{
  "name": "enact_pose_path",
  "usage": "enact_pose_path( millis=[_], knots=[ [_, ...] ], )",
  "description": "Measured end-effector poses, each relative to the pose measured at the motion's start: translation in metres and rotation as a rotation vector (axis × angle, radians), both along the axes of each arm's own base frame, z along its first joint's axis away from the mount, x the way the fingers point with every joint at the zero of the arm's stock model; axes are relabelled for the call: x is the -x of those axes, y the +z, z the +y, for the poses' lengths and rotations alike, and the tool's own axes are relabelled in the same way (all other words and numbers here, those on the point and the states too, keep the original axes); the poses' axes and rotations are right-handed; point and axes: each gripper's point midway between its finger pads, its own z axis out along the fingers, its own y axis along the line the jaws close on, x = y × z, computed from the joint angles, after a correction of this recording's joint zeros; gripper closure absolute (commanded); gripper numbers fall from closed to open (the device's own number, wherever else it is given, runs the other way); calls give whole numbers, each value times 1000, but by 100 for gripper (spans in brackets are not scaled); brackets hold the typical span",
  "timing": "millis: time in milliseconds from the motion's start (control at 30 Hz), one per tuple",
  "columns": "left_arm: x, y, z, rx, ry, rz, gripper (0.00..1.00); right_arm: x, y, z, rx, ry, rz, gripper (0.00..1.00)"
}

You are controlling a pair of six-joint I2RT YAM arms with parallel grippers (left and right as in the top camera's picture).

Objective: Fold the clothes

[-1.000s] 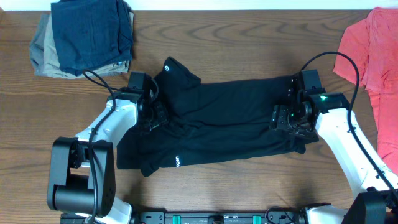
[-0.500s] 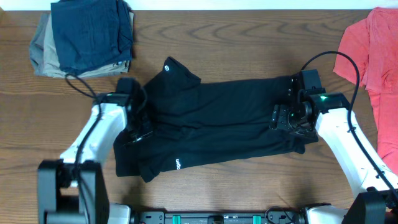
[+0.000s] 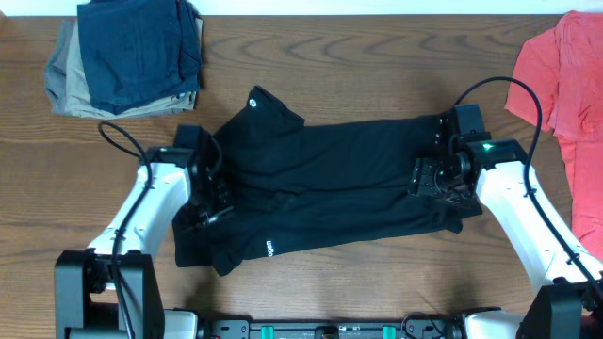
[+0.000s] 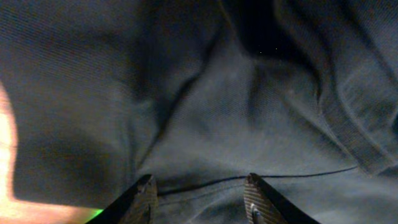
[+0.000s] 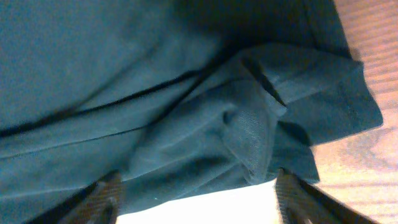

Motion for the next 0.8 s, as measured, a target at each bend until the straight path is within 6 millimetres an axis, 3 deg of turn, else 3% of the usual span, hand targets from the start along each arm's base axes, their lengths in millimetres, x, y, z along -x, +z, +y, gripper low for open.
enact_pose_path(
  millis=[67, 133, 333, 467, 500, 800],
  knots=[
    [8, -8, -6, 13, -19, 13, 65, -2, 0, 1, -1, 5, -7, 60],
    [15, -14, -11, 20, -32, 27, 71, -3, -3, 2, 2, 2, -3, 62],
    [33, -23, -8, 21, -5, 78, 78, 0, -15, 2, 10, 1, 45, 44],
    [39, -23, 5, -2, 43, 111, 81, 4, -19, 1, 15, 3, 73, 27],
    [41, -22, 10, -12, 58, 123, 86, 4, -19, 1, 16, 4, 75, 24],
    [44, -22, 36, -36, 170, 144, 88, 4, -19, 1, 16, 1, 75, 14]
  ],
)
